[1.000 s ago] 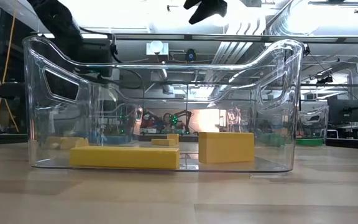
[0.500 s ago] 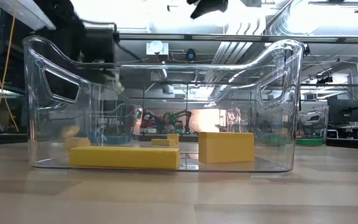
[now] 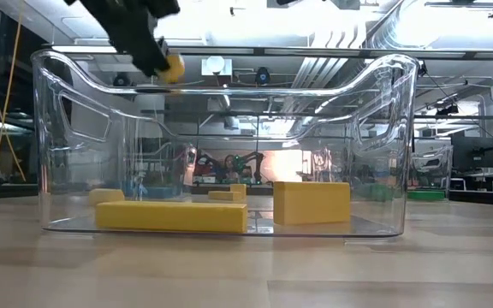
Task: Sort blocks
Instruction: Put the yellow block into the center transparent bin
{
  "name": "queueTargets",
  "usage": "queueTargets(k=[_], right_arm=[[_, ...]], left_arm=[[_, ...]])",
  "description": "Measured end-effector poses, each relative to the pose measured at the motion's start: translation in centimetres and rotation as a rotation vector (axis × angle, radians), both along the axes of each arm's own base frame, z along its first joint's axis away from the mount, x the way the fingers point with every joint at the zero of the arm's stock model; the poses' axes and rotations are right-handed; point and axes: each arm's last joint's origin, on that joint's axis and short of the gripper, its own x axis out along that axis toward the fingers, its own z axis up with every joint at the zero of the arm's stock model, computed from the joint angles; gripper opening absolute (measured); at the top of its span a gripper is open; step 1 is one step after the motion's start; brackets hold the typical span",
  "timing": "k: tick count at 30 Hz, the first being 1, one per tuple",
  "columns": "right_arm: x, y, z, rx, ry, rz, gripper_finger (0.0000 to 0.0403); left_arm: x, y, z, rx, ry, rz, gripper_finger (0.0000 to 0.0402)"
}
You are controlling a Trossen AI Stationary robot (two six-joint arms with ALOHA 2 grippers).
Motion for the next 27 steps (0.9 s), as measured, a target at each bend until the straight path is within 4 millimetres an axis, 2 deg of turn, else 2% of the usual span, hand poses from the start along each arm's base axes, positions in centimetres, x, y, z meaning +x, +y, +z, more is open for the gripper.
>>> queueTargets(k=[5,9,12,19,22,25,27], right_arm=[[0.0,0.0,-0.2,-0.014,0.007,0.01,0.0252],[0.1,-0.2,-0.3,-0.016,0.015,0.009,0.0252],[0.1,-0.2,-0.3,-0.013,0.014,0.006,0.0252],[0.1,-0.2,-0.3,-0.014,0.015,0.011,0.0252],[0.1,-0.2,-0.3,-0.017,0.015,0.013,0.0252],[0.1,-0.2,-0.3,-0.017,0.016,0.013,0.0252],[0.1,-0.2,-0.3,-0.017,0.016,0.013,0.0252]], left_arm=[[1.9,-5.9,-2.0,-0.014,0.011,-0.223,0.0094],[3.4,-8.2,-3.8,0.026,0.028,-0.26,0.0113],[4.2,-7.9,-3.6,0.015,0.066,-0.248,0.0142],[4.2,-7.2,-1.2,0.059,0.144,-0.275,0.021],[4.0,-6.5,0.4,0.141,0.172,-0.268,0.0228],[3.2,-4.6,0.9,0.217,0.255,-0.095,0.0234],[2.6,-2.7,0.5,0.162,0.316,0.1,0.0235]])
